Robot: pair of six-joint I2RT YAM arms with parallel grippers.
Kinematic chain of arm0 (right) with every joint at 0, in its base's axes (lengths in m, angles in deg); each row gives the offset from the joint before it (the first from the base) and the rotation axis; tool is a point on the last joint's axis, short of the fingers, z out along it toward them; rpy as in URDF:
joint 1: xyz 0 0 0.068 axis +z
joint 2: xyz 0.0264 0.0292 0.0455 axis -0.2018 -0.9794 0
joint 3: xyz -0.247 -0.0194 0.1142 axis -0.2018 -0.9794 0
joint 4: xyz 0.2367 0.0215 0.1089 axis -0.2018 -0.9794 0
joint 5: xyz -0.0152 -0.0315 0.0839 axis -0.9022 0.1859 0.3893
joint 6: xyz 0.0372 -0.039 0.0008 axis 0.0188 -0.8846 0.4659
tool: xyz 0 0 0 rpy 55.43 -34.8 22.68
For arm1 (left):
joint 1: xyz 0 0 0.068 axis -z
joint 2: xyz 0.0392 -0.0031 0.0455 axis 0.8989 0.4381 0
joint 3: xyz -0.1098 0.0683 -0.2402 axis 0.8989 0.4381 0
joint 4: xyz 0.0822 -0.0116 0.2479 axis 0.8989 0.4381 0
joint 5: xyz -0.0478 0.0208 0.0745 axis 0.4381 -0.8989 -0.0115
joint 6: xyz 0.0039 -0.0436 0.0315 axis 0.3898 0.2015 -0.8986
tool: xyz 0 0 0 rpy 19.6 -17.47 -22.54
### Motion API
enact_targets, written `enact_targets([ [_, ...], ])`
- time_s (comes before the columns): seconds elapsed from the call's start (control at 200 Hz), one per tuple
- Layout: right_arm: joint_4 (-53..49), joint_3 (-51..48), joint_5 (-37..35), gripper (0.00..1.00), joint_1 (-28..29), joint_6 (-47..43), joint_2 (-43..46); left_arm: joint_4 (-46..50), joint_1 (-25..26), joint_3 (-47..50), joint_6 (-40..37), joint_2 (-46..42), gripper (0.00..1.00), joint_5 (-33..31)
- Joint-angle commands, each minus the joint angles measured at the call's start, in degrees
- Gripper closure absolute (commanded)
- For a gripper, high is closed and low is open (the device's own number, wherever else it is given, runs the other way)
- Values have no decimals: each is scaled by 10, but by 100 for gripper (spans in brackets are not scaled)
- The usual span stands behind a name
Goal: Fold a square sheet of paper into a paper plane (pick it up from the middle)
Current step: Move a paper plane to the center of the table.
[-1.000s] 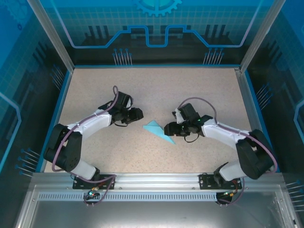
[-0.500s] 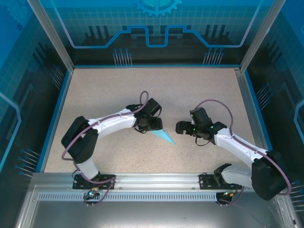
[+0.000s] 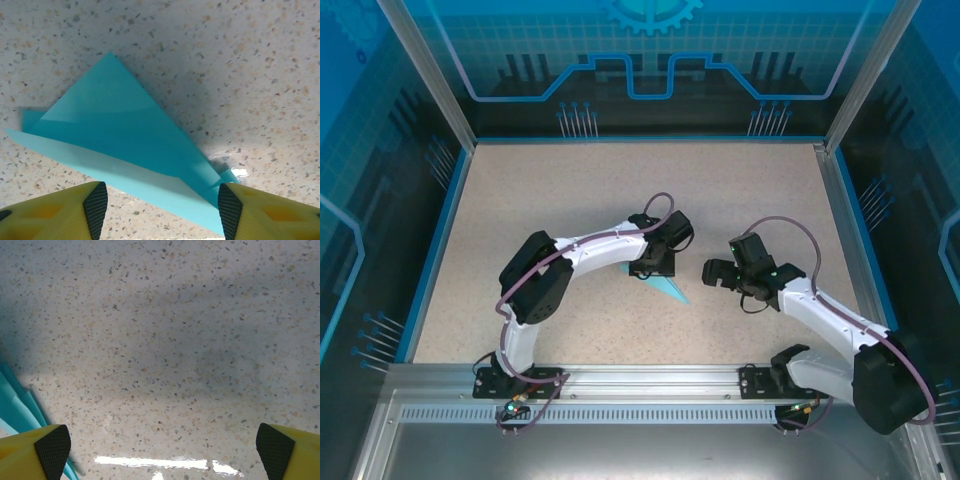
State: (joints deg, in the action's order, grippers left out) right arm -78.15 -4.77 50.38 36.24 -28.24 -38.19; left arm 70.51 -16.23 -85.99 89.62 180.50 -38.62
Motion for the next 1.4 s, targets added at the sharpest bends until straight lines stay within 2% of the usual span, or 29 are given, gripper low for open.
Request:
enact_targets([
  [0.0,-6,-7,-7,1,-13,9,8,32,3,-19,-8,3,37,11],
  [0.515,-2,-5,6,1,-14,12,-1,22,3,14,7,-24,35,11],
  [0.69,-2,-4,9,1,-14,13,-2,25,4,-21,11,-2,28,-8],
  [0.885,-2,-8,9,1,-14,13,-2,49,3,-49,11,33,27,-31],
  [1.135,1,-9,8,1,-15,12,-3,50,4,-27,11,19,35,-20],
  [1.396,2,-4,9,0,-15,13,-14,50,6,6,16,-17,38,-21],
])
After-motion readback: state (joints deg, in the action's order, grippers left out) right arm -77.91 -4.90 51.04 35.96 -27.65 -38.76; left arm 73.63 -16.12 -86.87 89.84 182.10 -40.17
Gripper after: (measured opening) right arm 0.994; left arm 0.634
